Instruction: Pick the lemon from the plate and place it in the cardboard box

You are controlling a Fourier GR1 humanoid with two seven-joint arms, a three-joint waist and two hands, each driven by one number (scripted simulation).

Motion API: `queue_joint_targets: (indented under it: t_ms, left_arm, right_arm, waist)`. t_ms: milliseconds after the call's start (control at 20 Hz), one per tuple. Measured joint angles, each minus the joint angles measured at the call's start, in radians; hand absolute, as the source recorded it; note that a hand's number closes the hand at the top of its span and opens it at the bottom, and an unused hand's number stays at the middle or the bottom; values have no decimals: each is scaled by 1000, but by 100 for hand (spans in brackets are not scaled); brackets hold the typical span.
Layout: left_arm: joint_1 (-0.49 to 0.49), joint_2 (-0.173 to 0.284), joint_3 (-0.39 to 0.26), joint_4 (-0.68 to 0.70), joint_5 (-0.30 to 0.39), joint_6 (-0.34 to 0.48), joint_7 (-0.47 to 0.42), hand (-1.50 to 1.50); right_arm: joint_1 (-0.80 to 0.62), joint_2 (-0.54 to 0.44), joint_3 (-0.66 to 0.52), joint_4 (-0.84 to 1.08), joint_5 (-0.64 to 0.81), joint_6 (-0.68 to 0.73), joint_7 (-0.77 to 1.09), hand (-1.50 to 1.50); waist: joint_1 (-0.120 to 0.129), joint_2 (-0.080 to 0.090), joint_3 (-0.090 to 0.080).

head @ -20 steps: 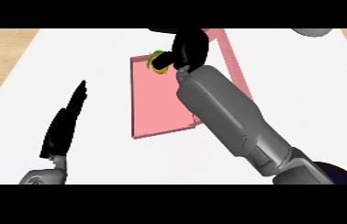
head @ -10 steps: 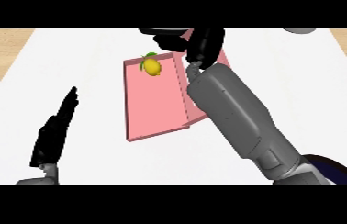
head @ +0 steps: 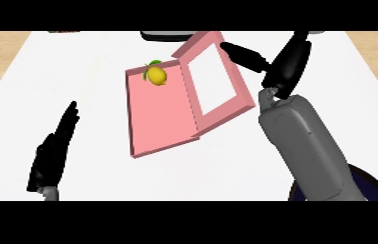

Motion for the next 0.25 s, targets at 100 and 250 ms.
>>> queue_joint_targets:
  t_ms: [100,250]
  left_arm:
    - [-10,7,14,15,10,-5,-3,0]
    - [-7,13,17,3,13,-13,5,0]
  right_arm:
    - [90,-56,-13,-126,-23,19,8,-150]
    - [245,-133,-16,-330,-54,55,21,-150]
  waist:
    - [-7,0,0]
    - [-7,1,0]
